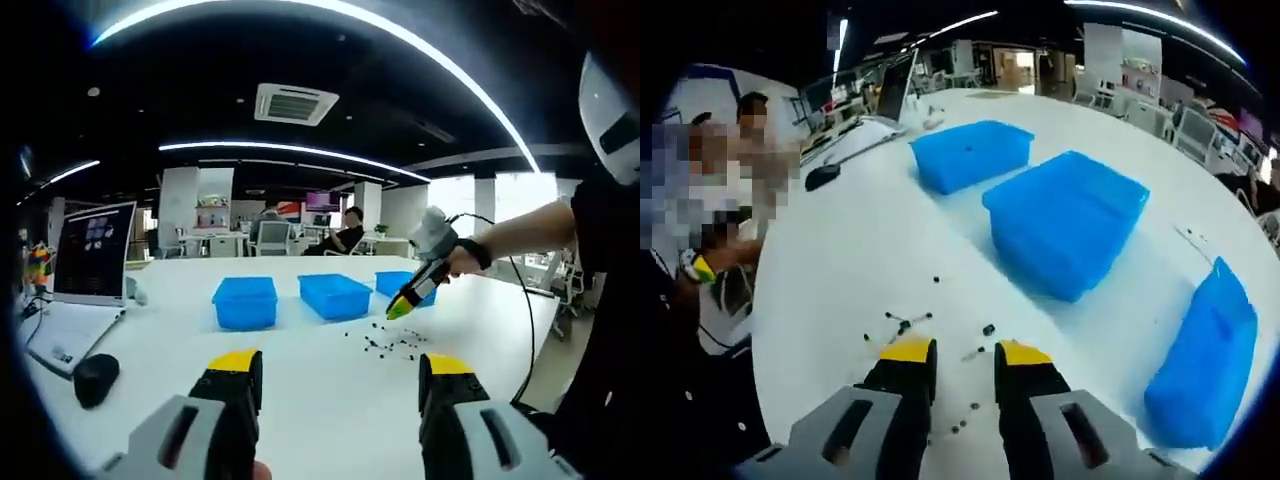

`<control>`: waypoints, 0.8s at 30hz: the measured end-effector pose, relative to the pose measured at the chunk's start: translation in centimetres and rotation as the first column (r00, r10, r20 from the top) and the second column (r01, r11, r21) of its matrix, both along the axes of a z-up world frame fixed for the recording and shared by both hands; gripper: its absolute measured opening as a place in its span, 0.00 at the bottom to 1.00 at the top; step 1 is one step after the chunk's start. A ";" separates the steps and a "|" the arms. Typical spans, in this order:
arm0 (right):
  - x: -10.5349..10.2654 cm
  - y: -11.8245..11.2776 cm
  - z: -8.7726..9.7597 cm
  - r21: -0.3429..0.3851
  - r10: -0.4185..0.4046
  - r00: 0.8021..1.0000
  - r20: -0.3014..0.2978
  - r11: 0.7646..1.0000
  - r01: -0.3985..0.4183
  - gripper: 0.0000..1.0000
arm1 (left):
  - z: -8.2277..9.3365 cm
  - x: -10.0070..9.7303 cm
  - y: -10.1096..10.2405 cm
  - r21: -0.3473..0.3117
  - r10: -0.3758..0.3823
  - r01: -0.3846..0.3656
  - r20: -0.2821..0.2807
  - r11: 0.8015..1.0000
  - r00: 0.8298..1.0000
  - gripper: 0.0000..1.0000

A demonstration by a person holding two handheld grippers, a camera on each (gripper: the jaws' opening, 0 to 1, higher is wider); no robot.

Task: Pick up the resistors one by one and place each resistor into its matching bin, sorting the parts by color and model until every resistor is separated into the correct bin for its type

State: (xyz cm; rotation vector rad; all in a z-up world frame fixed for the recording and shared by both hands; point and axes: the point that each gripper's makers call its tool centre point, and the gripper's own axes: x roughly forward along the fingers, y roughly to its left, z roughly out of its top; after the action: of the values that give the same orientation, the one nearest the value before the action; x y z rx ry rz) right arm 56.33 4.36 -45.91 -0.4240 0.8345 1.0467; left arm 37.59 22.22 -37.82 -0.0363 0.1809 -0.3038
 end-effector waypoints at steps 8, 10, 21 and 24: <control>0.9 0.9 -2.0 -0.105 0.052 0.998 0.035 0.993 -0.048 0.21 | -0.5 -0.1 0.6 -0.010 0.016 -0.016 -0.007 1.000 1.000 0.64; 0.9 0.9 -2.2 -0.111 0.055 0.998 0.033 0.992 -0.051 0.20 | -0.6 -0.1 0.6 -0.011 0.017 -0.017 -0.011 1.000 1.000 0.64; 1.3 1.4 -2.2 -0.163 0.130 0.986 0.102 0.980 -0.112 0.08 | -0.8 0.1 0.3 -0.010 0.007 -0.007 -0.013 1.000 1.000 0.64; 1.4 1.6 -2.2 -0.176 0.144 0.983 0.116 0.977 -0.122 0.07 | -0.9 0.1 0.2 -0.008 0.006 -0.006 -0.016 1.000 1.000 0.64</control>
State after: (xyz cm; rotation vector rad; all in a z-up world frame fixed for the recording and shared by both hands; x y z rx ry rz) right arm 57.73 5.97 -48.13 -0.6917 0.7902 1.0641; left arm 37.67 22.40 -38.68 -0.0475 0.1957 -0.2984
